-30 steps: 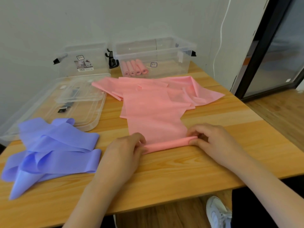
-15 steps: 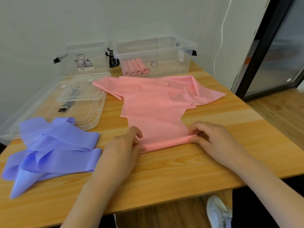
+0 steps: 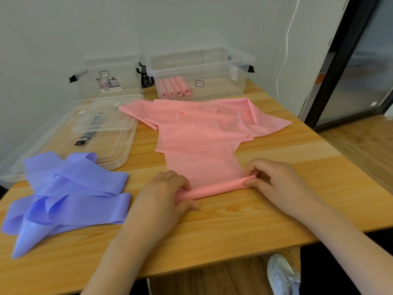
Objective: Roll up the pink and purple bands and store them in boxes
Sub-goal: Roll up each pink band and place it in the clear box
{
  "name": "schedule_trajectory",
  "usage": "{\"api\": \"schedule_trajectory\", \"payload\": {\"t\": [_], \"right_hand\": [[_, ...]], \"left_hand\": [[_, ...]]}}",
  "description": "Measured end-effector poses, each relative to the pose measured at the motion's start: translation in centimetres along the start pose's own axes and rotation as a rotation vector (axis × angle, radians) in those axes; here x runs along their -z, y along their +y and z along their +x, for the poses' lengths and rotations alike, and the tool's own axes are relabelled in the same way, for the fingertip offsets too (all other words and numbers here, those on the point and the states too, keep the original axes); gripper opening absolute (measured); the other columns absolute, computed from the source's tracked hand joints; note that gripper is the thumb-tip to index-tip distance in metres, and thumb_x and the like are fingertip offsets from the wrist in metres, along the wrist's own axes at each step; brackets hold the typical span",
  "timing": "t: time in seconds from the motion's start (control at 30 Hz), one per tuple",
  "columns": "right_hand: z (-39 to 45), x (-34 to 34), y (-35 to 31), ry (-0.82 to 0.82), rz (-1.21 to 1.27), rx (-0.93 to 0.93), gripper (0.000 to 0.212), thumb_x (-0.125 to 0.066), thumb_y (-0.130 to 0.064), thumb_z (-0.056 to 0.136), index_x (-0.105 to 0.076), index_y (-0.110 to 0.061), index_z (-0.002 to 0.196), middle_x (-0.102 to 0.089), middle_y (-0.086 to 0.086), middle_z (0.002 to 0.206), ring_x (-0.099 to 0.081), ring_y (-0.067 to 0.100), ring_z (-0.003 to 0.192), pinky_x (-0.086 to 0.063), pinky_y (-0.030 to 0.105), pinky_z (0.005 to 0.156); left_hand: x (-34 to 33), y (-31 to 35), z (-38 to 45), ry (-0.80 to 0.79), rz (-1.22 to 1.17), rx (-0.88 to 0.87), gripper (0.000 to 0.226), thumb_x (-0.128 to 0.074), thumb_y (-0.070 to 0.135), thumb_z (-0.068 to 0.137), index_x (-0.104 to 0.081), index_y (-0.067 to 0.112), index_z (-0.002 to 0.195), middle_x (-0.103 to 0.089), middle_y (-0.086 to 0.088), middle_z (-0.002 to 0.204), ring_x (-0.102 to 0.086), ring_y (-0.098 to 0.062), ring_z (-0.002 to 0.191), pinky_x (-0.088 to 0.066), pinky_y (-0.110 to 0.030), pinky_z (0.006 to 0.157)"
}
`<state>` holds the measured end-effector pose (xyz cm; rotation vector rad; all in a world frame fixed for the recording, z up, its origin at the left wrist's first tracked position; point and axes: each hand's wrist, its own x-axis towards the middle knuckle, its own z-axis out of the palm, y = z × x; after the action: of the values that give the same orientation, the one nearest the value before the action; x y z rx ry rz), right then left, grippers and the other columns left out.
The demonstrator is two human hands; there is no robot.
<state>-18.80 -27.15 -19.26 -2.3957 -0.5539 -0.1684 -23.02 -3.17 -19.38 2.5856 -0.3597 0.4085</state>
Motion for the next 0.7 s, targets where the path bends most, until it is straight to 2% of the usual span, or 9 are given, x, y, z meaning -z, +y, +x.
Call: {"api": "schedule_trajectory", "payload": {"t": [0.07, 0.13, 0.23, 0.3, 0.43, 0.53, 0.6, 0.7], "right_hand": [[-0.03, 0.03, 0.06, -0.025, -0.014, 0.023, 0.012, -0.069, -0.019, 0.079, -0.061, -0.028, 0.077, -0.058, -0.016, 0.081, -0.052, -0.001, 0.082, -0.039, 0.015, 0.076], [-0.05, 0.01, 0.13, -0.070, -0.037, 0.057, 0.008, -0.073, -0.024, 0.075, -0.066, -0.025, 0.080, -0.057, -0.016, 0.087, -0.050, 0.000, 0.088, -0.038, 0.020, 0.082], [-0.10, 0.24, -0.04, -0.082, 0.014, 0.033, 0.024, -0.079, -0.025, 0.067, -0.061, -0.034, 0.081, -0.058, -0.016, 0.087, -0.053, 0.000, 0.088, -0.040, 0.016, 0.081], [-0.11, 0.34, -0.10, -0.070, 0.025, 0.033, 0.030, -0.079, -0.023, 0.068, -0.056, -0.039, 0.078, -0.059, -0.016, 0.083, -0.054, 0.000, 0.084, -0.041, 0.014, 0.076], [0.03, -0.02, 0.13, -0.068, -0.032, 0.110, 0.008, -0.070, -0.020, 0.078, -0.064, -0.023, 0.075, -0.058, -0.018, 0.078, -0.052, 0.000, 0.083, -0.038, 0.020, 0.076], [0.11, -0.08, 0.32, -0.049, -0.019, 0.117, 0.004, -0.067, -0.017, 0.082, -0.069, -0.019, 0.079, -0.058, -0.017, 0.081, -0.051, 0.001, 0.086, -0.038, 0.023, 0.079], [0.10, 0.02, 0.28, -0.100, -0.028, 0.105, 0.009, -0.073, -0.023, 0.076, -0.071, -0.020, 0.084, -0.058, -0.014, 0.086, -0.049, 0.000, 0.089, -0.036, 0.022, 0.083], [-0.05, 0.06, 0.04, -0.130, -0.029, 0.074, 0.025, -0.078, -0.026, 0.067, -0.064, -0.033, 0.086, -0.055, -0.022, 0.087, -0.048, -0.002, 0.089, -0.032, 0.010, 0.080]], "left_hand": [[-0.18, -0.33, 0.08, -0.025, 0.036, -0.027, 0.019, -0.077, 0.029, 0.067, -0.068, 0.015, 0.077, -0.061, 0.003, 0.079, -0.056, -0.018, 0.076, -0.042, -0.024, 0.066], [-0.06, -0.05, 0.03, -0.011, 0.059, -0.017, 0.015, -0.065, 0.030, 0.070, -0.068, 0.016, 0.074, -0.064, 0.002, 0.072, -0.059, -0.020, 0.069, -0.046, -0.027, 0.062], [-0.08, 0.24, -0.10, 0.048, 0.010, 0.030, 0.007, -0.062, 0.024, 0.084, -0.065, 0.018, 0.087, -0.066, 0.004, 0.077, -0.060, -0.020, 0.075, -0.047, -0.031, 0.068], [0.06, 0.47, -0.13, 0.082, -0.036, 0.044, 0.013, -0.067, 0.024, 0.082, -0.061, 0.019, 0.092, -0.063, 0.008, 0.077, -0.058, -0.017, 0.077, -0.045, -0.033, 0.071], [0.11, 0.01, 0.01, -0.024, 0.019, -0.028, 0.029, -0.070, 0.047, 0.067, -0.066, 0.020, 0.078, -0.057, 0.009, 0.075, -0.054, -0.013, 0.073, -0.041, -0.025, 0.061], [0.17, -0.05, 0.04, -0.026, 0.046, -0.046, 0.018, -0.068, 0.035, 0.067, -0.069, 0.017, 0.069, -0.058, 0.005, 0.069, -0.054, -0.015, 0.066, -0.042, -0.024, 0.054], [-0.08, 0.00, -0.04, 0.003, 0.033, -0.033, 0.015, -0.063, 0.030, 0.075, -0.070, 0.016, 0.073, -0.062, 0.004, 0.070, -0.056, -0.016, 0.067, -0.048, -0.032, 0.057], [0.08, 0.36, -0.01, 0.061, -0.013, 0.023, 0.010, -0.064, 0.025, 0.085, -0.066, 0.020, 0.094, -0.064, 0.007, 0.079, -0.056, -0.015, 0.076, -0.045, -0.030, 0.071]]}}
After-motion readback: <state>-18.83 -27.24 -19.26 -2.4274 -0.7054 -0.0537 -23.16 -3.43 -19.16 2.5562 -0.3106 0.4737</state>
